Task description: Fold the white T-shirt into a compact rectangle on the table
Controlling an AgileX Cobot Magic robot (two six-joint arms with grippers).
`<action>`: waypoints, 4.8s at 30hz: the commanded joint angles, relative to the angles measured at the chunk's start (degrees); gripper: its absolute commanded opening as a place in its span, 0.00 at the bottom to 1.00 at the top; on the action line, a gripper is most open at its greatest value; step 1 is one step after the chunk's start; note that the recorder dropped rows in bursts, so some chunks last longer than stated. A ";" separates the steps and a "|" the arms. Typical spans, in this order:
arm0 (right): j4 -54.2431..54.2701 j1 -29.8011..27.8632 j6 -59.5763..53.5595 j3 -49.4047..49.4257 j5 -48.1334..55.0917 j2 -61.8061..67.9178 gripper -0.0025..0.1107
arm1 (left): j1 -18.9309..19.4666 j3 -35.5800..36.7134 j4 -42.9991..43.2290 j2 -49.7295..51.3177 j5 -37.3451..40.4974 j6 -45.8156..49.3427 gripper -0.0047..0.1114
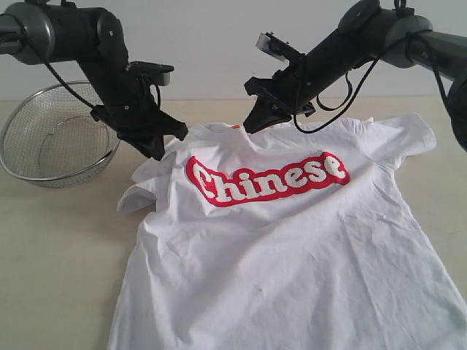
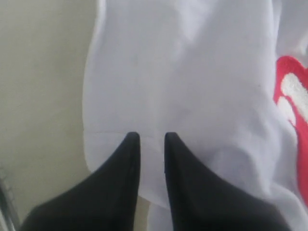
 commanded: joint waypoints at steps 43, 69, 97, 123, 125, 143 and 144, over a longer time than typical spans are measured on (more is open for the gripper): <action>-0.57 -2.26 -1.42 -0.02 0.20 -1.01 0.02 | -1.35 -35.01 11.98 15.24 10.57 -8.28 0.20; -9.27 -2.52 3.72 -0.02 -22.23 -0.10 0.03 | -1.35 -36.78 -7.28 12.77 13.87 -5.35 0.20; -22.43 1.32 17.91 -0.02 -32.73 6.51 0.40 | -1.35 -36.78 -7.28 12.77 13.87 -5.21 0.20; -22.84 1.22 21.44 -0.13 -39.51 6.14 0.05 | -1.35 -36.78 -7.28 12.77 13.87 -4.57 0.20; -22.84 1.32 21.05 -0.13 -39.39 6.14 0.19 | -1.35 -36.78 -7.28 12.77 13.87 -4.56 0.20; -27.27 1.97 21.71 -0.13 -36.38 6.86 0.38 | -1.35 -36.78 -7.28 12.77 13.87 -4.56 0.20; -27.62 1.97 22.11 -0.13 -36.38 6.86 0.38 | -1.35 -36.78 -7.28 12.77 13.87 -4.56 0.20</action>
